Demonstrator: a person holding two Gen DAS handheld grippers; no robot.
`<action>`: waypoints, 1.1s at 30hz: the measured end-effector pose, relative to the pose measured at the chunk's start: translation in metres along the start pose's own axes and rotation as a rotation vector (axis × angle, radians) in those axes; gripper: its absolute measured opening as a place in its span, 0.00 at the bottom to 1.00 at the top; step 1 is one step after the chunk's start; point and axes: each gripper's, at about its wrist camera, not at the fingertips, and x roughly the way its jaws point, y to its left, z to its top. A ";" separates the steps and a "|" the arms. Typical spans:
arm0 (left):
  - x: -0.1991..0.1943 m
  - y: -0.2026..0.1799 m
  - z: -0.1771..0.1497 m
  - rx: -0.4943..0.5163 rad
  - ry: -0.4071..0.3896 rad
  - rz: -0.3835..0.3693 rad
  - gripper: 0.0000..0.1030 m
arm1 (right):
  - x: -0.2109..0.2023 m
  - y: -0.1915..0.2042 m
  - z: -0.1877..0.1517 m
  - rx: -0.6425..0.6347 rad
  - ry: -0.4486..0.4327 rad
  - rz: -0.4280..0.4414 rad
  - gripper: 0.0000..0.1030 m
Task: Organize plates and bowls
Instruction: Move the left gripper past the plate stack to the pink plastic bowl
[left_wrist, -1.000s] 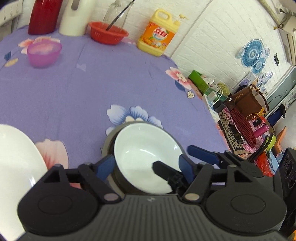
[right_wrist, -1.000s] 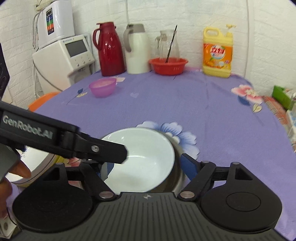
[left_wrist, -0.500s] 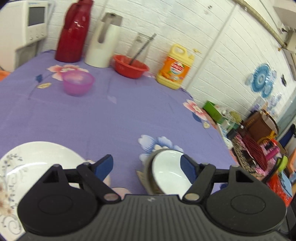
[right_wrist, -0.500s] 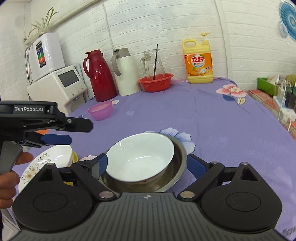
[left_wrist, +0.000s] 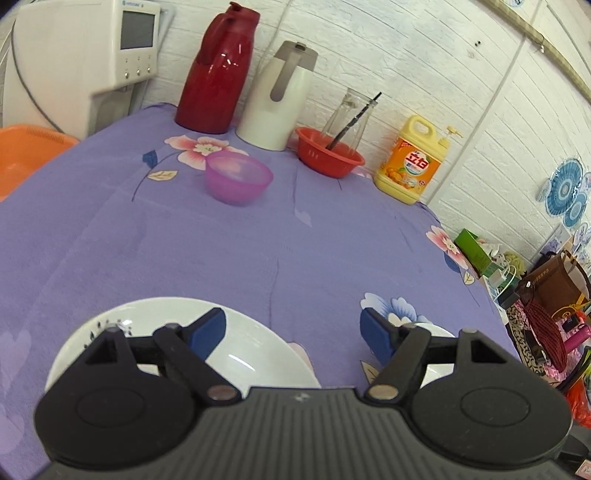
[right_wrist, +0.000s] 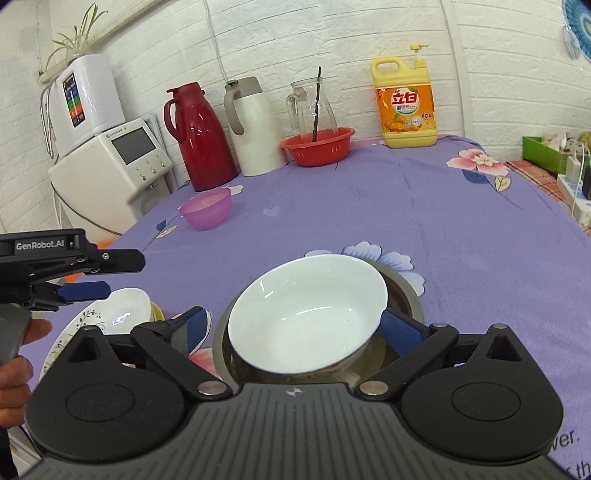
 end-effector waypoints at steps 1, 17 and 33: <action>0.000 0.004 0.002 -0.003 0.001 -0.002 0.71 | 0.000 0.002 0.003 -0.013 -0.006 -0.009 1.00; -0.026 0.123 0.033 -0.102 -0.040 0.195 0.71 | 0.047 0.041 0.035 -0.151 0.053 0.038 1.00; -0.136 0.195 0.119 -0.047 -0.316 0.481 0.71 | 0.062 0.076 0.068 -0.300 0.010 0.088 1.00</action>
